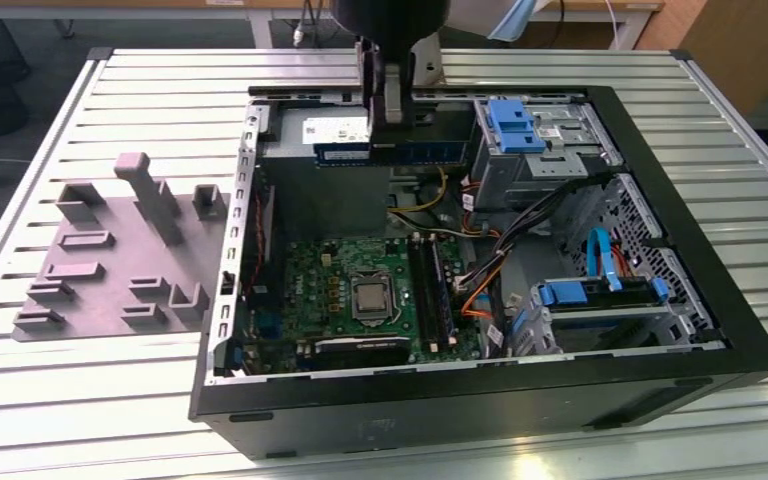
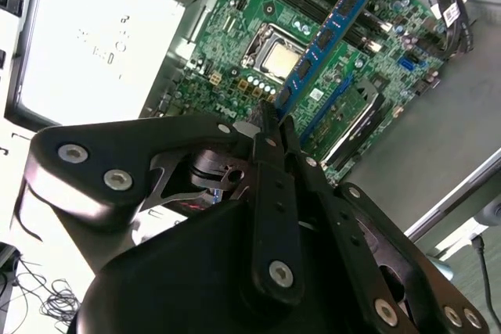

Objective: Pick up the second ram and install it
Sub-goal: 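Pick up the second ram and move it above second insertion slot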

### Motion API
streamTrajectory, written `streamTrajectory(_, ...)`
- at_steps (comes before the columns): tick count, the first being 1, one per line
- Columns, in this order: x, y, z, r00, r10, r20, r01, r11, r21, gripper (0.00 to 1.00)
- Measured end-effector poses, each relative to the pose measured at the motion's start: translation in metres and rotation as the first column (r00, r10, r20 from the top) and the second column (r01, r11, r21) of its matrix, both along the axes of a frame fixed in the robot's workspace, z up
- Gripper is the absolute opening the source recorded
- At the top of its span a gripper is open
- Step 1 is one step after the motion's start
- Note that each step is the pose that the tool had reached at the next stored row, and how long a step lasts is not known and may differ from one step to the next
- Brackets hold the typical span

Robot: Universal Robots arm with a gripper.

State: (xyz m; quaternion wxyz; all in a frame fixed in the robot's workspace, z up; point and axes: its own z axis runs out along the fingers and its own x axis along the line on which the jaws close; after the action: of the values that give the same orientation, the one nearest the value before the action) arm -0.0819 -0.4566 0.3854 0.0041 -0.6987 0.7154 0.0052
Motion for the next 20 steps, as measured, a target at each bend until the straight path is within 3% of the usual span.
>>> streamTrajectory(20,0.0299,0.0,0.0,1.0,0.0,0.0,0.0,1.0,0.0,0.14)
